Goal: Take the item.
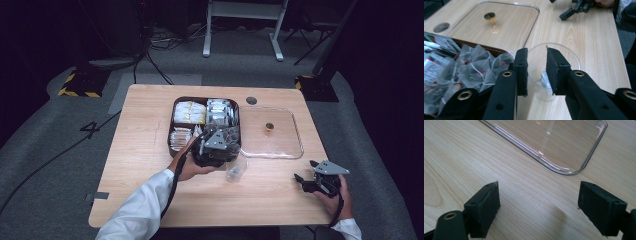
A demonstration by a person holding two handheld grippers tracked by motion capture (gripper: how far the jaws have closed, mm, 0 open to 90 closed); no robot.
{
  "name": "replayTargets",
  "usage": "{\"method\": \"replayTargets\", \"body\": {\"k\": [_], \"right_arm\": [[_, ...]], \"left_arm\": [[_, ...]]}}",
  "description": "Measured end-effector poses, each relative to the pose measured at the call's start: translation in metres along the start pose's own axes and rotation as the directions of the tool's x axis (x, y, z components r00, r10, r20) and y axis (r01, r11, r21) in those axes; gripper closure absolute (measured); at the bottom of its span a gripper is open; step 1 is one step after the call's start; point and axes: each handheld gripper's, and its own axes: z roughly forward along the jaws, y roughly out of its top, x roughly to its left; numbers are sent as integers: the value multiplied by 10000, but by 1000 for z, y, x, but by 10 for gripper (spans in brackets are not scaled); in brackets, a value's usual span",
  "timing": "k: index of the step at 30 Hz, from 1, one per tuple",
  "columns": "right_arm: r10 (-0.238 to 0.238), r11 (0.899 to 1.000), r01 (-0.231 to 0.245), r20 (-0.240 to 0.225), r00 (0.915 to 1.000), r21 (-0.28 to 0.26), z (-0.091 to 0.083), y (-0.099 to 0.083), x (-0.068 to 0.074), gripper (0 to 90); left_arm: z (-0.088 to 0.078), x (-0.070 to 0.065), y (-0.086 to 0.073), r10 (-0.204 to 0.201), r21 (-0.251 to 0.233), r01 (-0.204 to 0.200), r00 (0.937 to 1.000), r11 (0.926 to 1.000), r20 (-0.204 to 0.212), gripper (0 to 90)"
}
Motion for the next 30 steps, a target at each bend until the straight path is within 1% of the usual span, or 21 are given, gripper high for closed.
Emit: {"method": "replayTargets", "body": {"k": [1,3,4,5,7,8,9,10,11,12,13,15,17,18,19,21,23,26,28,30], "right_arm": [[-19,10000,19,2,10000,-11,0,0,0,181],[4,10000,-4,8,10000,1,0,0,0,181],[1,10000,-1,3,10000,0,0,0,0,181],[-17,10000,17,-3,10000,-11,0,0,0,181],[-17,10000,17,-1,10000,-10,0,0,0,181],[-17,10000,17,-1,10000,-10,0,0,0,181],[-17,10000,17,-3,10000,-10,0,0,0,181],[-17,10000,17,-3,10000,-10,0,0,0,181],[-14,10000,14,-5,10000,-10,0,0,0,181],[-4,10000,4,-12,10000,-10,0,0,0,181],[-9,10000,9,-11,10000,-10,0,0,0,181],[-15,10000,15,-7,10000,-10,0,0,0,181],[-13,10000,13,-6,10000,-10,0,0,0,181],[-15,10000,15,-4,10000,-10,0,0,0,181],[-15,10000,15,-4,10000,-10,0,0,0,181],[-11,10000,11,-9,10000,-12,0,0,0,181],[-3,10000,3,-11,10000,-8,0,0,0,181],[-12,10000,12,-9,10000,-10,0,0,0,180],[-6,10000,6,-8,10000,-11,0,0,0,181],[-5,10000,5,-8,10000,-10,0,0,0,181]], "left_arm": [[-2,1,0,-4,0,4,9999,10000,-109,676],[-7,2,0,-112,-24,111,9991,9999,-407,630],[-9,3,0,-70,15,71,9989,10000,-463,616],[-15,3,-1,25,69,-21,9978,10000,-668,577],[-18,3,-1,23,81,-17,9973,10000,-731,534],[-21,3,-2,-40,105,49,9967,9999,-811,534],[-26,2,-3,-14,148,30,9940,9999,-1092,469],[-26,2,-3,-14,148,30,9940,9999,-1092,436],[-28,2,-4,7,200,18,9923,9998,-1242,436],[-33,1,-7,-56,283,99,9887,9996,-1496,408],[-35,1,-8,-88,335,143,9876,9993,-1570,382],[-37,1,-10,-110,393,176,9867,9991,-1625,366],[-42,1,-13,-20,545,118,9842,9984,-1770,354],[-43,1,-15,-5,591,118,9822,9982,-1881,326],[-46,1,-16,20,685,117,9804,9976,-1969,326],[-50,2,-21,-19,772,183,9783,9968,-2070,299],[-54,2,-26,-27,894,242,9724,9957,-2335,277],[-61,4,-32,-113,957,364,9681,9948,-2505,248],[-64,4,-35,-126,1002,395,9667,9942,-2557,234],[-67,4,-39,-136,1067,438,9630,9933,-2690,219]]}}
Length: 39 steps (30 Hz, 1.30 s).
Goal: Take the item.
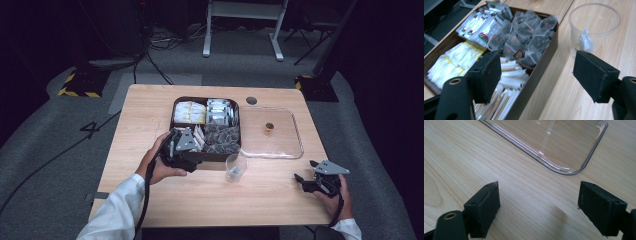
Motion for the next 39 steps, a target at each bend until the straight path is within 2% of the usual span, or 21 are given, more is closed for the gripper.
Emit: {"method": "replayTargets", "body": {"k": [3,5,12,13,18,21,24,27,31,33,35,39], "right_arm": [[-7,10000,7,5,10000,0,0,0,0,181],[-9,10000,9,4,10000,0,0,0,0,181],[2,10000,-2,0,10000,1,0,0,0,180],[-6,10000,6,2,10000,-1,0,0,0,181],[25,10000,-25,-10,10000,11,0,0,0,181],[25,10000,-25,14,10000,13,0,0,0,181],[21,10000,-21,18,10000,11,0,0,0,181],[17,10000,-17,20,10000,9,0,0,0,180],[24,10000,-24,16,10000,12,0,0,0,180],[26,10000,-26,14,10000,14,0,0,0,180],[28,10000,-28,13,10000,13,0,0,0,181],[36,10000,-36,3,10000,17,0,0,0,180]], "left_arm": [[-3,0,-6,17,118,-15,9998,9999,-201,217],[-5,1,-12,11,258,-8,9999,9997,-117,199],[-8,2,-35,-3,797,39,9990,9968,-452,186],[-10,1,-41,21,909,35,9981,9959,-609,185],[-14,1,-56,23,1101,67,9967,9939,-815,185],[-18,2,-73,-221,1249,353,9942,9915,-1055,185],[-19,3,-82,-148,1510,343,9916,9879,-1283,185],[-18,4,-96,-346,1734,592,9894,9831,-1414,184],[-19,7,-113,-615,1807,899,9857,9794,-1568,183],[-19,9,-119,-839,1826,1110,9851,9769,-1500,183],[-19,11,-128,-940,2041,1242,9840,9710,-1516,173],[-19,12,-137,-1184,2073,1478,9819,9671,-1475,172]]}}
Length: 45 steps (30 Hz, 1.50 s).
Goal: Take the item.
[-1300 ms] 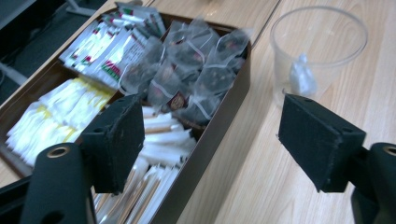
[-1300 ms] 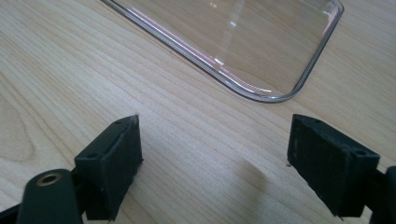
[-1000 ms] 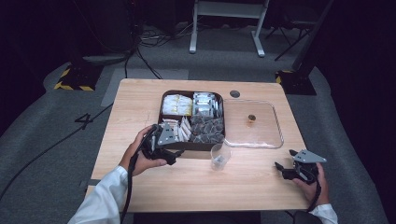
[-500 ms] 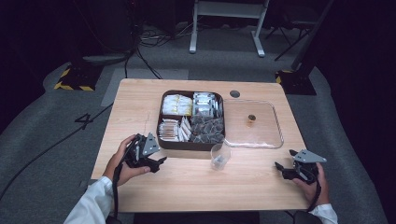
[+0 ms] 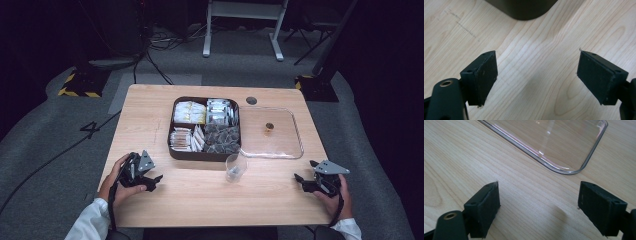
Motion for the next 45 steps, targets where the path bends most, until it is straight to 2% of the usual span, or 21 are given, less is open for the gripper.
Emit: {"method": "replayTargets", "body": {"k": [2,7,8,12,16,20,21,24,25,30,31,32,33,38,45], "right_arm": [[-12,10000,12,10,10000,-4,0,0,0,181],[-7,10000,7,8,10000,-1,0,0,0,181],[-7,10000,7,8,10000,-2,0,0,0,181],[-10,10000,10,10,10000,-3,0,0,0,180],[-25,10000,25,19,10000,-13,0,0,0,181],[-16,10000,16,16,10000,-9,0,0,0,181],[-18,10000,18,19,10000,-9,0,0,0,181],[-20,10000,20,18,10000,-8,0,0,0,181],[-20,10000,20,18,10000,-8,0,0,0,181],[-20,10000,20,11,10000,-3,0,0,0,181],[-20,10000,20,11,10000,-3,0,0,0,181],[-16,10000,16,12,10000,-10,0,0,0,181],[-40,10000,40,49,10000,-18,0,0,1,181],[-62,10000,62,62,10000,-31,0,0,1,181],[-17,10000,17,101,9999,-2,-1,0,0,181]], "left_arm": [[1,1,-7,-134,74,133,9999,9999,104,172],[2,3,-15,-311,-86,312,9994,9995,117,172],[2,4,-19,-462,-121,465,9986,9988,254,170],[2,7,-26,-639,-263,648,9973,9976,357,170],[3,10,-34,-1035,-322,1048,9938,9940,414,172],[5,13,-43,-1598,-484,1630,9850,9854,644,173],[4,14,-45,-1611,-556,1647,9849,9848,631,173],[4,19,-56,-2172,-771,2248,9714,9713,960,174],[4,19,-56,-2172,-771,2248,9714,9713,960,173],[0,23,-63,-2762,-786,2835,9567,9558,922,172],[0,23,-63,-2696,-763,2764,9589,9580,880,172],[0,22,-62,-2542,-747,2597,9642,9628,748,170],[1,21,-62,-2629,-744,2683,9618,9604,759,161],[1,21,-62,-2663,-737,2718,9609,9595,763,158],[2,22,-61,-2602,-696,2654,9626,9616,752,148]]}}
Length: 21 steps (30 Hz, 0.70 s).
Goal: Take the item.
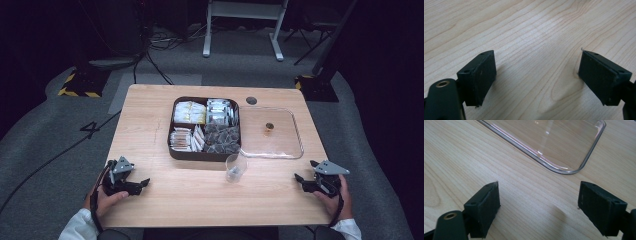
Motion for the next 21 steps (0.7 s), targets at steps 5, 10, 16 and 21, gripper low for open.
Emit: {"method": "replayTargets", "body": {"k": [5,10,16,21], "right_arm": [[46,10000,-46,-43,10000,15,0,0,-1,181],[33,10000,-32,-77,10000,23,0,0,-1,181],[28,10000,-28,-79,10000,22,0,0,-1,181],[6,10000,-6,-86,10000,6,0,0,0,181]], "left_arm": [[1,1,1,-21,-1,21,10000,10000,2,147],[1,1,1,-22,3,22,10000,10000,1,146],[1,1,1,-64,-4,64,10000,10000,7,147],[1,1,1,-36,1,36,10000,10000,0,146]]}}
